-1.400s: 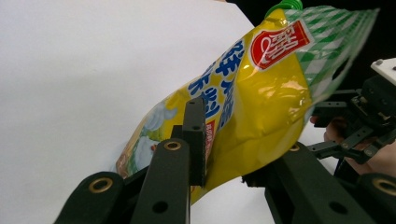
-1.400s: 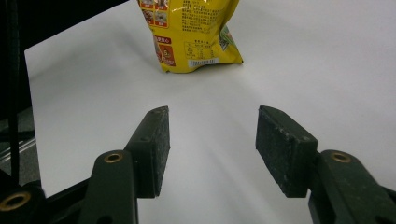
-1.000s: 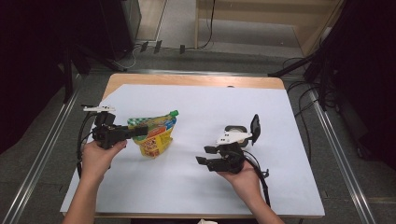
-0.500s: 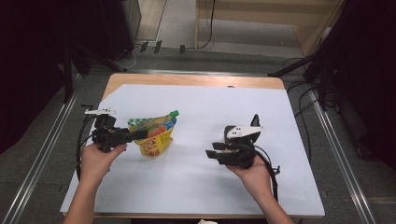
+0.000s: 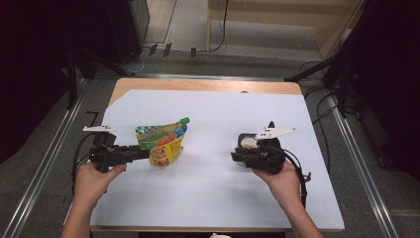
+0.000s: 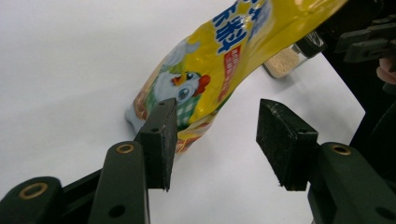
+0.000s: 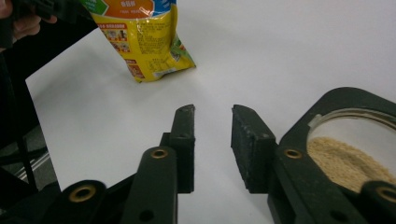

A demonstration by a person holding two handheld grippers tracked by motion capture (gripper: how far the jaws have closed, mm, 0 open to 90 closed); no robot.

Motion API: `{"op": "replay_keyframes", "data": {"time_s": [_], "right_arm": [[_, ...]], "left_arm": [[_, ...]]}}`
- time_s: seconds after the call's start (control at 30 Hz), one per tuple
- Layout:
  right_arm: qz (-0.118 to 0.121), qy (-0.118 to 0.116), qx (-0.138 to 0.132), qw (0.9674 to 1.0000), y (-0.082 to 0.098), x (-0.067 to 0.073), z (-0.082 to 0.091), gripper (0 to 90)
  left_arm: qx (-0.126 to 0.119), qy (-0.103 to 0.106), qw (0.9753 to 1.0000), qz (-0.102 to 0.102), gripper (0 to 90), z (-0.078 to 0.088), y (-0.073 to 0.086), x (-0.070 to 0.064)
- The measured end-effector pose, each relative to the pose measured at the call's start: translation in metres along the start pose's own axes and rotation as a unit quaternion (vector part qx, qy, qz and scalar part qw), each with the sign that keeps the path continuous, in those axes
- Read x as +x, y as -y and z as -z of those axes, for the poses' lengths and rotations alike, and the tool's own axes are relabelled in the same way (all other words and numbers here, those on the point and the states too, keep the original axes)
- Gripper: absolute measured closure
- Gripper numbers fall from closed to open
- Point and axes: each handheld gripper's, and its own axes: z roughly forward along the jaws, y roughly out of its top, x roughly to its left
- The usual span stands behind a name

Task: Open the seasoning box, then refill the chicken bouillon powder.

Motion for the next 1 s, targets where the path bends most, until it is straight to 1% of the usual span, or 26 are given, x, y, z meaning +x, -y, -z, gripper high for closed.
{"op": "replay_keyframes", "data": {"time_s": [0.03, 0.13, 0.23, 0.3, 0.37, 0.47, 0.63, 0.67, 0.87, 0.9, 0.97, 1.0], "right_arm": [[-0.003, -0.001, -0.001, 1.0000, 0.000, -0.001, 0.002, 74.1], [-0.015, -0.005, -0.002, 0.9999, -0.002, -0.005, 0.008, 79.2], [-0.019, -0.009, -0.002, 0.9998, -0.004, -0.009, 0.014, 86.0], [-0.020, -0.005, -0.002, 0.9998, -0.006, -0.012, 0.018, 90.0], [-0.021, -0.003, 0.001, 0.9998, -0.007, -0.014, 0.023, 90.0], [-0.022, 0.005, -0.001, 0.9998, -0.009, -0.017, 0.031, 90.0], [-0.026, 0.013, -0.008, 0.9996, -0.012, -0.024, 0.042, 90.0], [-0.027, 0.015, -0.007, 0.9995, -0.013, -0.025, 0.044, 90.0], [-0.037, 0.022, -0.014, 0.9990, -0.015, -0.035, 0.058, 90.0], [-0.040, 0.025, -0.017, 0.9987, -0.015, -0.037, 0.061, 90.0], [-0.044, 0.028, -0.019, 0.9984, -0.014, -0.040, 0.067, 90.0], [-0.046, 0.029, -0.021, 0.9983, -0.014, -0.041, 0.069, 90.0]], "left_arm": [[-0.002, 0.001, 1.0000, 0.004, 48.7, 0.001, 0.000, 0.001], [-0.010, 0.004, 0.9999, 0.006, 48.0, 0.004, 0.001, 0.002], [-0.004, 0.002, 1.0000, 0.000, 47.1, 0.005, 0.001, 0.003], [0.002, 0.000, 1.0000, 0.004, 46.6, 0.006, 0.002, 0.005], [0.002, -0.001, 1.0000, 0.009, 45.7, 0.007, 0.003, 0.007], [0.001, -0.001, 1.0000, 0.010, 44.2, 0.010, 0.004, 0.010], [0.010, -0.006, 0.9998, 0.018, 43.8, 0.011, 0.008, 0.015], [0.010, -0.006, 0.9998, 0.016, 43.9, 0.011, 0.008, 0.016], [0.003, -0.010, 0.9997, 0.021, 44.2, 0.014, 0.011, 0.019], [0.002, -0.014, 0.9997, 0.022, 44.2, 0.014, 0.011, 0.019], [-0.001, -0.021, 0.9993, 0.031, 44.2, 0.014, 0.012, 0.020], [0.000, -0.017, 0.9992, 0.037, 43.1, 0.014, 0.012, 0.022]]}}
